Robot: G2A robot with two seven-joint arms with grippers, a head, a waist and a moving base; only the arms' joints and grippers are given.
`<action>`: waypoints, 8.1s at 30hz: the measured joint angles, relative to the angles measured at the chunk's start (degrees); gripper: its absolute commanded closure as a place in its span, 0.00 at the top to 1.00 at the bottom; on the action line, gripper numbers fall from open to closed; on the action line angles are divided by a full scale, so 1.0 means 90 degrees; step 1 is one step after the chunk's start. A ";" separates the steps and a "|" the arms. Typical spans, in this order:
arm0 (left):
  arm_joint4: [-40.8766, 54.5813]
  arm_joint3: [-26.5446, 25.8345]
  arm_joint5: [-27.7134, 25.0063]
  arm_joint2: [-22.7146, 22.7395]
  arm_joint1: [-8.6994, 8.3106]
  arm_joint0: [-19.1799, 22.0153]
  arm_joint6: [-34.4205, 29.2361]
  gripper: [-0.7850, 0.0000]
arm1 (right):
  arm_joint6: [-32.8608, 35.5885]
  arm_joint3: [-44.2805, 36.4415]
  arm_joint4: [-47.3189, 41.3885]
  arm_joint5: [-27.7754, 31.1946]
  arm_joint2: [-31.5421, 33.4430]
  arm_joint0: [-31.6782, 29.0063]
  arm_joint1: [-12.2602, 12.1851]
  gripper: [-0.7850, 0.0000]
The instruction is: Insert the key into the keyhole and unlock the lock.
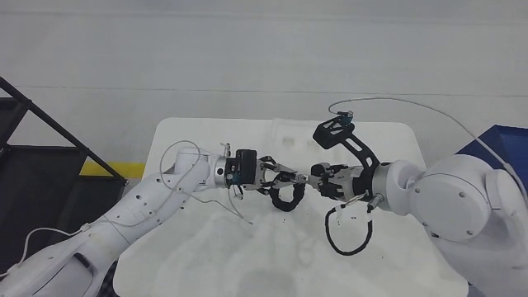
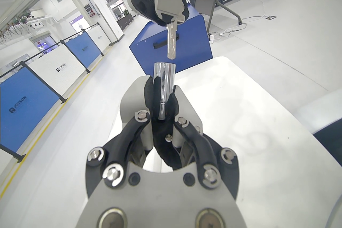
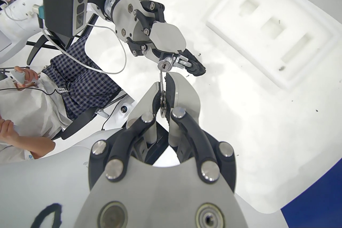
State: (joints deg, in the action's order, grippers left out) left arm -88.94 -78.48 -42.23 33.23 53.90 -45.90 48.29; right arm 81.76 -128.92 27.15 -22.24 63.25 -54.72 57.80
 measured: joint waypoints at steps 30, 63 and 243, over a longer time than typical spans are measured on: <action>-0.0078 -0.0005 -0.0642 0.0382 0.0122 -0.0155 -0.0316 0.00 | 0.0139 0.0027 0.0241 0.0109 -0.0239 0.0148 -0.0071 0.00; -0.0597 -0.0256 -0.0745 0.0712 0.0153 -0.0343 -0.0432 0.00 | 0.0107 0.0244 0.0093 0.0076 -0.0485 0.0332 -0.0132 0.00; 0.2184 0.1671 -0.1752 -0.0669 0.0198 0.1335 -0.3739 1.00 | -0.3389 0.2881 -0.0930 0.6829 -0.0122 0.0012 -0.0344 1.00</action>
State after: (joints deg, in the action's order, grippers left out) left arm -69.28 -63.45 -58.00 27.21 55.68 -33.89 14.64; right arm 51.26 -102.99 18.79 39.22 62.15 -54.61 54.70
